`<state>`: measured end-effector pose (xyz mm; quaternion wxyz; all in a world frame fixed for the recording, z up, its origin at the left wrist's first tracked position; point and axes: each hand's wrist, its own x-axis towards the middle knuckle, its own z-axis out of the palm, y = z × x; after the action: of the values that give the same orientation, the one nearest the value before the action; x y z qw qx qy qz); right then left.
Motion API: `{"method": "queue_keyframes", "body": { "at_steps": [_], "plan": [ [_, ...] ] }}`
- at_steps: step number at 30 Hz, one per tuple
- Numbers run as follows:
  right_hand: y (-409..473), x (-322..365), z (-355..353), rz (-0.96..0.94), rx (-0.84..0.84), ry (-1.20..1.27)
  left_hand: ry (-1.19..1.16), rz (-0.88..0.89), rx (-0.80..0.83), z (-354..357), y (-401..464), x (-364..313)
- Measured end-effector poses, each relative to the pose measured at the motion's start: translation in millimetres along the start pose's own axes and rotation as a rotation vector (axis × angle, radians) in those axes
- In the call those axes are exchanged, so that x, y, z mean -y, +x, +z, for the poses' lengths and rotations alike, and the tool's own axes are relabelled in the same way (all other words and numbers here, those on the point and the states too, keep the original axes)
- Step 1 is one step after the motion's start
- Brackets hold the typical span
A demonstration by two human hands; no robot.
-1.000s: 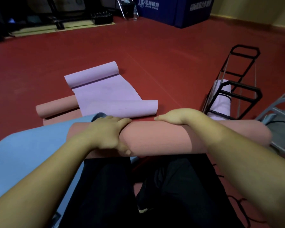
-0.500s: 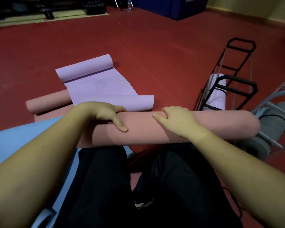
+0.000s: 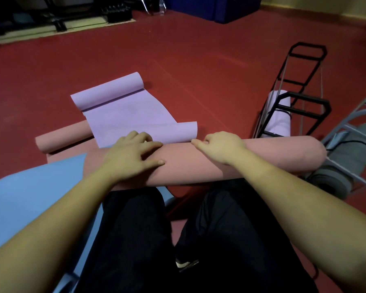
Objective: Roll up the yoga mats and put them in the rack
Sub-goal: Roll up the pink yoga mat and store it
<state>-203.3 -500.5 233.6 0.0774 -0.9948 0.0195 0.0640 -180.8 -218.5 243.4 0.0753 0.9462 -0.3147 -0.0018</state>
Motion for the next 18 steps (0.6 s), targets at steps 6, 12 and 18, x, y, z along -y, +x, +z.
{"method": "queue_keyframes", "body": {
  "at_steps": [6, 12, 18],
  "plan": [
    [12.5, 1.3, -4.6, 0.034, 0.114, 0.0, 0.352, -0.028, -0.114, 41.9, -35.4, -29.2],
    [20.5, 9.5, -18.0, 0.071, 0.234, 0.018, 0.399, -0.139, 0.01, 32.6, -21.5, -32.6],
    [19.5, 12.1, -32.2, 0.099, 0.289, 0.05, 0.373, -0.088, -0.034, 13.0, -25.1, -29.8]
  ]
}}
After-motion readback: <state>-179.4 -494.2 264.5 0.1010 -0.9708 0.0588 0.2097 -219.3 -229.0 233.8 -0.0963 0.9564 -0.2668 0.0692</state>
